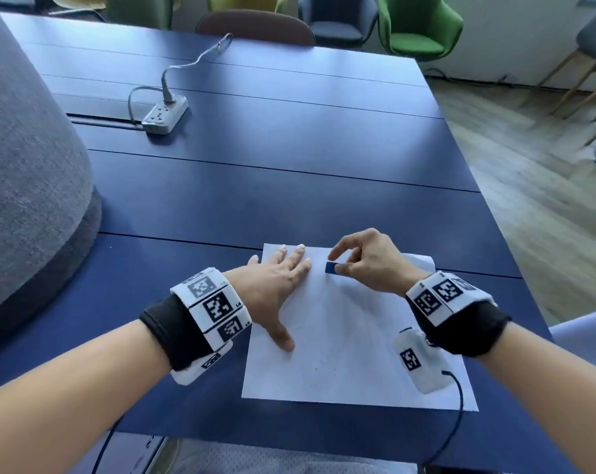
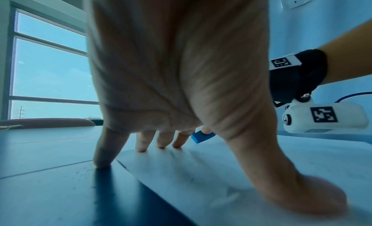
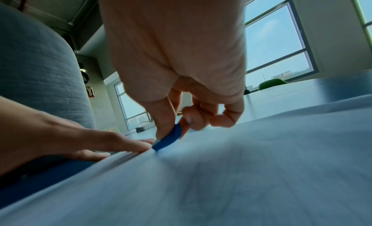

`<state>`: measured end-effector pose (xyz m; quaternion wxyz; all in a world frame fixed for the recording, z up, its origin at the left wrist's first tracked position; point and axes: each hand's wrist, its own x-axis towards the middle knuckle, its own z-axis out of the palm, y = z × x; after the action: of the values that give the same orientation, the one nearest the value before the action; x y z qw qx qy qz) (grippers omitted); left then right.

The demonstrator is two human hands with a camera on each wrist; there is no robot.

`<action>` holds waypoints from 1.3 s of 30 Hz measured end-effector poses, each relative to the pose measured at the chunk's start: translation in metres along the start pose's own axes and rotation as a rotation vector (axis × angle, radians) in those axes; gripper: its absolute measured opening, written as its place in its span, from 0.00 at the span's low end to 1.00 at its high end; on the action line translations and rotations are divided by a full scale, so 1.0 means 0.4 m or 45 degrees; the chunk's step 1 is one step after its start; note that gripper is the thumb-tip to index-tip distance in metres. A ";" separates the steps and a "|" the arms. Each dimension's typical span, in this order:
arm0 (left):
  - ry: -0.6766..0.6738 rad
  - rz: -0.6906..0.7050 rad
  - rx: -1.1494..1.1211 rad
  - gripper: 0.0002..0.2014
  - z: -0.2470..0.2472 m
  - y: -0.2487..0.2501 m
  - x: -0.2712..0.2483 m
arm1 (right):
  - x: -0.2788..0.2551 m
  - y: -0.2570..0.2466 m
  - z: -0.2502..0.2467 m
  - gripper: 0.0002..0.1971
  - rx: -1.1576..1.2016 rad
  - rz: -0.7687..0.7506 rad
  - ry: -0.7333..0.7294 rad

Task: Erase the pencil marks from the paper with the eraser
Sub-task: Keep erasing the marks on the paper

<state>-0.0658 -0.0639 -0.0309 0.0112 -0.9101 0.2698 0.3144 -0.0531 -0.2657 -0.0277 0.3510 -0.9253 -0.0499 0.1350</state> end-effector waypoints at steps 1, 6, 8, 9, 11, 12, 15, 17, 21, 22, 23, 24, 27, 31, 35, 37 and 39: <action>0.004 0.005 0.006 0.70 0.002 0.001 0.000 | 0.013 0.002 0.002 0.03 -0.007 0.001 0.019; 0.008 0.021 0.027 0.70 0.001 -0.002 0.003 | -0.016 0.015 0.012 0.06 0.016 -0.012 -0.065; 0.010 0.007 0.045 0.71 0.002 -0.002 0.004 | -0.028 0.007 0.016 0.07 -0.024 -0.041 -0.192; 0.015 0.004 0.056 0.71 0.001 -0.002 0.004 | -0.022 0.003 0.017 0.07 -0.045 -0.055 -0.198; 0.025 0.003 0.066 0.71 0.001 -0.002 0.005 | 0.005 0.005 0.020 0.08 -0.053 -0.072 -0.079; 0.030 0.001 0.064 0.71 0.001 -0.002 0.005 | 0.016 0.006 0.024 0.08 -0.045 -0.064 -0.008; 0.033 -0.014 0.050 0.72 0.002 -0.003 0.004 | 0.016 0.011 0.032 0.08 -0.007 -0.049 0.009; 0.037 -0.016 0.049 0.72 0.002 -0.001 0.004 | 0.000 0.004 0.029 0.08 -0.008 -0.050 -0.152; 0.013 -0.014 0.081 0.74 -0.002 0.001 0.002 | 0.043 -0.006 0.028 0.07 -0.029 -0.010 -0.009; 0.011 -0.014 0.084 0.74 -0.002 0.001 0.002 | 0.052 -0.008 0.032 0.07 -0.009 0.010 0.067; 0.011 -0.011 0.083 0.74 -0.002 0.002 0.003 | 0.055 -0.006 0.034 0.07 0.019 0.029 0.103; 0.014 -0.011 0.080 0.74 -0.002 0.002 0.003 | 0.051 -0.003 0.034 0.06 0.037 0.030 0.091; 0.021 -0.012 0.062 0.74 0.003 0.001 0.004 | 0.025 0.000 0.022 0.07 0.032 0.030 -0.163; 0.018 -0.001 0.062 0.74 0.002 -0.001 0.005 | 0.039 0.004 0.022 0.07 0.003 0.038 -0.029; 0.019 -0.009 0.050 0.73 0.004 0.001 0.004 | -0.007 0.008 0.033 0.08 0.097 -0.015 -0.045; 0.011 -0.014 0.050 0.73 0.003 0.004 0.004 | -0.037 0.001 0.030 0.07 0.043 -0.026 -0.260; -0.002 -0.018 0.045 0.73 0.002 0.004 0.002 | -0.032 -0.002 0.030 0.06 -0.031 -0.040 -0.264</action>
<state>-0.0664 -0.0654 -0.0319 0.0295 -0.9114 0.2690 0.3102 -0.0688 -0.2599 -0.0331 0.3349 -0.9095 -0.1020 0.2239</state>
